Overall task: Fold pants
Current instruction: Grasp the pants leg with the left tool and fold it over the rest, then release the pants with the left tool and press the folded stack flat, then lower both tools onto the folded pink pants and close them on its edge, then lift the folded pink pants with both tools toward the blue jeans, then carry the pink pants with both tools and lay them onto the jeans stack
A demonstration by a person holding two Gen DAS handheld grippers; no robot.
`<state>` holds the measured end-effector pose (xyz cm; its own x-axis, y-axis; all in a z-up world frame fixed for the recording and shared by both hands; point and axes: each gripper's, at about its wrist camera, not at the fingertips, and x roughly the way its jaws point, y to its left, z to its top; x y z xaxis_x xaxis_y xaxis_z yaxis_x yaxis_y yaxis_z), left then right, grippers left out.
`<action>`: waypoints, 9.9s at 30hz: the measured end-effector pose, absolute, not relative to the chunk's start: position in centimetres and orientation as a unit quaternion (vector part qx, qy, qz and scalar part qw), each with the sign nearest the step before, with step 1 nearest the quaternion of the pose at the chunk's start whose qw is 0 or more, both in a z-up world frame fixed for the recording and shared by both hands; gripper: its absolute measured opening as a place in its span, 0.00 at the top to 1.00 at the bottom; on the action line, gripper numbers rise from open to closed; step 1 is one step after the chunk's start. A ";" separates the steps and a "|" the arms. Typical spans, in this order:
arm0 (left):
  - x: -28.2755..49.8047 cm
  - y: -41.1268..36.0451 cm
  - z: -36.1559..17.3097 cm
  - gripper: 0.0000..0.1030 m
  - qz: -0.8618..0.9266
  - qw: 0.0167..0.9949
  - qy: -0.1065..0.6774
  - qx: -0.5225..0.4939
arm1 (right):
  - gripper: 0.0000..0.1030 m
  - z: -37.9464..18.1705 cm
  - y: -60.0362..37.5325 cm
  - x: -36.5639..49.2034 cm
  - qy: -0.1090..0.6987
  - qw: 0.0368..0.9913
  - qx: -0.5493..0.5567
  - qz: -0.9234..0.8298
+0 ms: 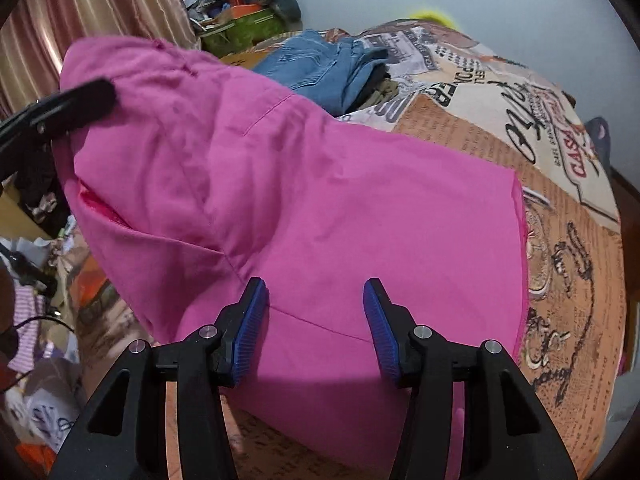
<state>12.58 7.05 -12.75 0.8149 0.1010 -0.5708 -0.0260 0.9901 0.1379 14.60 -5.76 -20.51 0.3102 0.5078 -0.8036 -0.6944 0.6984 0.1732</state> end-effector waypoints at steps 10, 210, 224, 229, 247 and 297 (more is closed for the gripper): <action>14.4 1.6 -10.9 0.80 -0.011 0.953 0.280 0.115 | 0.54 -18.8 -13.5 14.6 0.440 0.836 -0.050 0.324; 28.7 8.4 -13.5 0.81 -0.107 0.917 0.381 -0.047 | 0.92 -13.6 -16.5 27.7 0.377 0.883 0.004 0.279; 26.6 17.4 -19.3 0.82 -0.046 0.883 0.451 -0.122 | 0.76 -15.3 -8.3 28.0 0.414 0.854 -0.038 0.312; 25.4 19.0 -22.5 0.80 -0.027 0.876 0.464 -0.129 | 0.66 -18.7 -7.2 28.8 0.448 0.839 -0.059 0.303; 26.7 19.0 -25.1 0.70 -0.016 0.877 0.468 -0.111 | 0.42 -25.5 -3.7 33.8 0.555 0.762 -0.042 0.330; 28.0 28.2 -10.7 0.83 0.031 0.940 0.327 -0.092 | 0.81 -10.0 4.6 34.6 0.366 0.835 -0.012 0.410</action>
<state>27.97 28.23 -10.69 0.7836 -0.0012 -0.6213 -0.1193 0.9811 -0.1524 34.60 4.61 -10.05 0.3960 0.6767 -0.6207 -0.6941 0.6632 0.2802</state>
